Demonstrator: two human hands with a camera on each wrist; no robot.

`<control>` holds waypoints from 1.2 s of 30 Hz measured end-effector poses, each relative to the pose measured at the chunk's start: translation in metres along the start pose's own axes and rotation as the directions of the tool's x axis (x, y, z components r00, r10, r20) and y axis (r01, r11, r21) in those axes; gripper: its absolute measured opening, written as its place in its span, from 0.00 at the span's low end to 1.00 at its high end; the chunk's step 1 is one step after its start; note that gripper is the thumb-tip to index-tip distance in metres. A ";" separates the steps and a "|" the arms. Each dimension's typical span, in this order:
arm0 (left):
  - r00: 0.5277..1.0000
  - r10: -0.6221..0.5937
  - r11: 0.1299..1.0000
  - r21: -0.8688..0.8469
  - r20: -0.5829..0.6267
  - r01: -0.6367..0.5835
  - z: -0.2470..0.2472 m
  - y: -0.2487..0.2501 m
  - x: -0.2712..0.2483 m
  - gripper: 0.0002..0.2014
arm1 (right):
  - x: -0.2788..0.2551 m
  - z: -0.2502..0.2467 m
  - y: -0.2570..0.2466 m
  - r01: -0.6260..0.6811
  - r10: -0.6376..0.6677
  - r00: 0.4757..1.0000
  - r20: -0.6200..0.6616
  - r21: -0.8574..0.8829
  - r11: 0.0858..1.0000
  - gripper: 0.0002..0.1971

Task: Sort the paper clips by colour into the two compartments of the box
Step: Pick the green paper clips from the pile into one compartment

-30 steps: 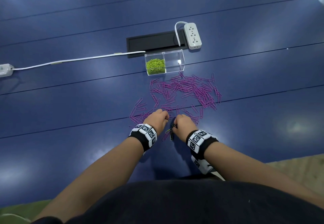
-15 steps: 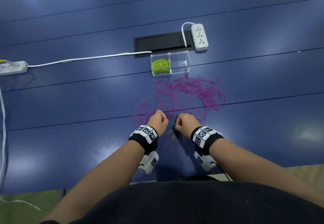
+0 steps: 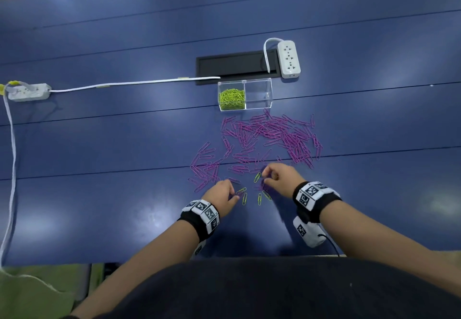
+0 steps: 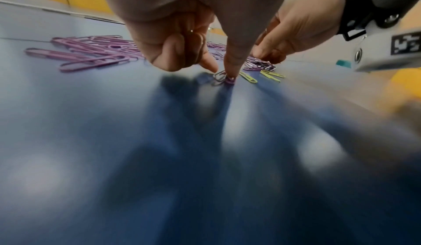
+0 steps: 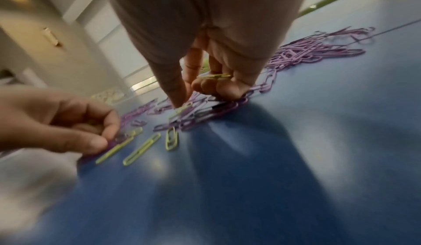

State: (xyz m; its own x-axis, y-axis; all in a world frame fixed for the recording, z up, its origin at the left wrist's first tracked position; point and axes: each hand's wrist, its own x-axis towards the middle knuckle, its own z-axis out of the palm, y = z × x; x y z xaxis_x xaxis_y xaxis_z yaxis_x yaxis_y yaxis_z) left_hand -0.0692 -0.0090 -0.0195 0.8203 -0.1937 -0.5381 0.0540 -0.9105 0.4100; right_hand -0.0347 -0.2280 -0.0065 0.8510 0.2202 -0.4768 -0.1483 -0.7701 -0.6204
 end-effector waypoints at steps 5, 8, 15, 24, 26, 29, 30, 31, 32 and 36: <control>0.999 -0.021 0.998 -0.060 -0.034 0.019 -0.001 -0.016 -0.008 0.07 | 0.002 0.004 0.011 0.019 -0.020 1.000 -0.004 -0.113 0.993 0.05; 0.998 -0.037 0.996 -0.086 -0.060 0.032 -0.003 -0.021 -0.011 0.07 | 0.004 -0.004 0.020 -0.029 0.021 0.997 -0.073 -0.102 0.994 0.07; 0.994 0.012 0.999 -0.048 -0.107 -0.018 -0.003 0.006 0.006 0.07 | 0.019 0.004 -0.004 0.181 -0.171 0.983 0.062 -0.233 0.955 0.09; 0.999 -0.035 0.998 0.058 0.031 0.033 -0.004 0.017 0.021 0.06 | 0.028 0.001 -0.018 0.164 -0.101 0.975 0.198 -0.335 0.928 0.06; 0.998 -0.039 0.996 0.087 0.047 0.035 -0.006 0.019 0.022 0.09 | 0.028 0.001 -0.021 0.153 -0.083 0.974 0.211 -0.338 0.929 0.06; 0.999 -0.045 0.999 0.007 0.017 0.045 -0.009 0.024 0.020 0.05 | 0.024 -0.001 -0.018 0.136 -0.093 0.980 0.174 -0.250 0.959 0.05; 0.999 -0.042 0.998 -0.044 -0.006 0.042 -0.009 0.025 0.020 0.03 | 0.023 -0.002 -0.016 0.116 -0.096 0.988 0.119 -0.176 0.978 0.03; 0.998 -0.054 0.994 -0.097 -0.024 0.051 -0.010 0.025 0.019 0.04 | 0.021 -0.002 -0.011 0.090 -0.086 0.995 0.050 -0.083 0.993 0.03; 0.997 -0.072 0.985 -0.157 -0.042 0.064 -0.009 0.025 0.019 0.05 | 0.019 -0.003 -0.006 0.058 -0.058 0.998 -0.014 0.017 0.998 0.05; 0.985 -0.171 0.913 -0.377 -0.005 0.157 -0.009 0.028 0.019 0.01 | 0.005 -0.009 0.012 0.013 -0.003 1.000 -0.027 0.368 0.930 0.07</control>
State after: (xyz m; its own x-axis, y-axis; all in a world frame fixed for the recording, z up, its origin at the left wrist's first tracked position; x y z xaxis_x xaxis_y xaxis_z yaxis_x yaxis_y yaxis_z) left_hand -0.0468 -0.0345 -0.0113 0.8018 -0.0333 -0.5967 0.3926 -0.7235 0.5678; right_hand -0.0276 -0.2415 -0.0106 0.8646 0.2069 -0.4579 -0.3123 -0.4926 -0.8123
